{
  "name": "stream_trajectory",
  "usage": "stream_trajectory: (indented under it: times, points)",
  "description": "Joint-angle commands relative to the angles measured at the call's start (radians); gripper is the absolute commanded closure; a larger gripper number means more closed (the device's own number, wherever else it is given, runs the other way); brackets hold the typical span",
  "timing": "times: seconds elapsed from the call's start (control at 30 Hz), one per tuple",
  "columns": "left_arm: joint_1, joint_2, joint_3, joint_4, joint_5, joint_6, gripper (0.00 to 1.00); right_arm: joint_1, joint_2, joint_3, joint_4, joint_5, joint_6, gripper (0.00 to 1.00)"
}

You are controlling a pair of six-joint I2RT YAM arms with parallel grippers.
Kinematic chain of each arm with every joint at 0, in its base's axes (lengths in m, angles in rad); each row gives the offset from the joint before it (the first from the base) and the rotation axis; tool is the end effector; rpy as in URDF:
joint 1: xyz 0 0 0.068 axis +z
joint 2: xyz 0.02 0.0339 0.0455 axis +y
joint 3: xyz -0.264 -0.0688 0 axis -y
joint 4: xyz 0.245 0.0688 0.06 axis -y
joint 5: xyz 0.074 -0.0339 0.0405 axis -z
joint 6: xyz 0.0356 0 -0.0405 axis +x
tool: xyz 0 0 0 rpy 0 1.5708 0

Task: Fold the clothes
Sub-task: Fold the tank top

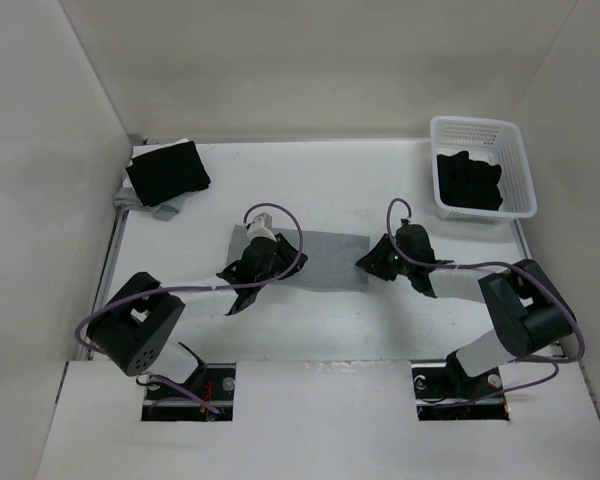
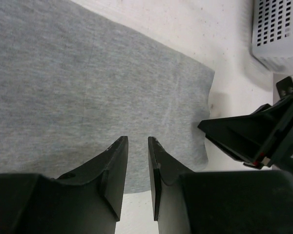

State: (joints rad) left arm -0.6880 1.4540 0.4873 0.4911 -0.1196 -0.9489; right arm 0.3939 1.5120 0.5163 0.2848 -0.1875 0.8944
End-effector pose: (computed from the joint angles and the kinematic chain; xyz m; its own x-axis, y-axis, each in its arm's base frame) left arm 0.2151 -0.1713 0.1581 -0.6519 -0.5088 -0.5623 0.0321 0.7224 -0.6907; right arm 0.2474 0.1100 0.1330 -0.7730 0.5084 -0.3795 0.1522 0.7293 0.6671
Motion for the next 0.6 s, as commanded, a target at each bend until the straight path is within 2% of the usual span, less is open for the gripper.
stream_trajectory:
  times: [0.0,0.1,0.17,0.27,0.4,0.47,0.57]
  points:
    - [-0.003,-0.021,0.042,0.04,0.012,0.022,0.78,0.015,0.05,-0.022,-0.041,0.019,0.027,0.69]
    - [-0.002,-0.049,0.039,0.041,0.012,0.03,0.78,0.015,0.037,-0.027,-0.029,0.055,0.057,0.88]
    - [0.0,-0.063,0.034,0.041,0.012,0.035,0.78,0.015,0.002,-0.039,-0.021,0.094,0.07,0.96]
    - [0.003,-0.084,0.027,0.04,0.012,0.035,0.78,0.015,-0.128,-0.082,-0.048,0.15,0.071,1.0]
    - [-0.001,-0.116,0.023,0.03,0.012,0.036,0.78,0.015,-0.379,-0.108,-0.223,0.187,0.031,1.0]
    - [0.002,-0.142,0.02,0.023,0.014,0.032,0.78,0.035,-0.497,-0.072,-0.344,0.215,0.009,1.0]
    - [0.023,-0.21,0.01,-0.006,0.014,0.024,0.78,0.116,-0.588,0.023,-0.485,0.275,-0.002,1.0]
